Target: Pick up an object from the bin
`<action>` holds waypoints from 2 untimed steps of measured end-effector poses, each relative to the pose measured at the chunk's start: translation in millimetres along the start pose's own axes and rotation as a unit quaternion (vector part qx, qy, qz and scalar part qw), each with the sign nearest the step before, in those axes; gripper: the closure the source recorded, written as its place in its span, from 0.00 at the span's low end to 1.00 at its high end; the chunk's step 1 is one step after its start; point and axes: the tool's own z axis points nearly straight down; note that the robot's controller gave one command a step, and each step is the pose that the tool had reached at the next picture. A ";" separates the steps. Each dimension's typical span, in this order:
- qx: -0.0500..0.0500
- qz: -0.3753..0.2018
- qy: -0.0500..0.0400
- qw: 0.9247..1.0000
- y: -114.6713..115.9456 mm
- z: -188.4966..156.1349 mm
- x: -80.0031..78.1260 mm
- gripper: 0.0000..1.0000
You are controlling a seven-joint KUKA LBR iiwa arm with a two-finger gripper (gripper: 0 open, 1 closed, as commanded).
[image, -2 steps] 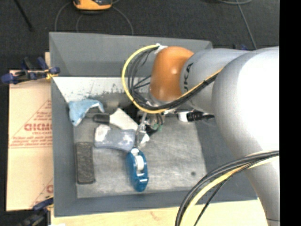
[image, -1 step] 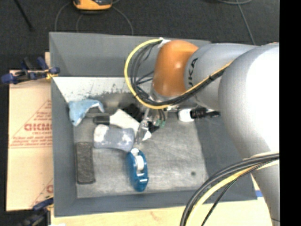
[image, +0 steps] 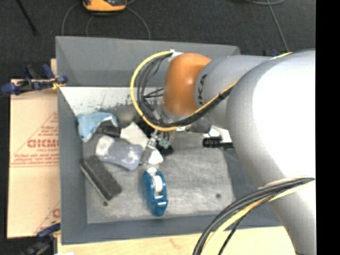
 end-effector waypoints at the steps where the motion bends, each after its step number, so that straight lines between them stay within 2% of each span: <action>1: -0.002 -0.032 0.002 0.999 -9.4 6.9 -20.9 1.00; 2: -0.002 -0.032 0.002 0.999 -9.4 6.9 -20.9 1.00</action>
Offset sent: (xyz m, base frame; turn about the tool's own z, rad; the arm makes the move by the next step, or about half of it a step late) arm 0.0000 0.0000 0.0000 0.0000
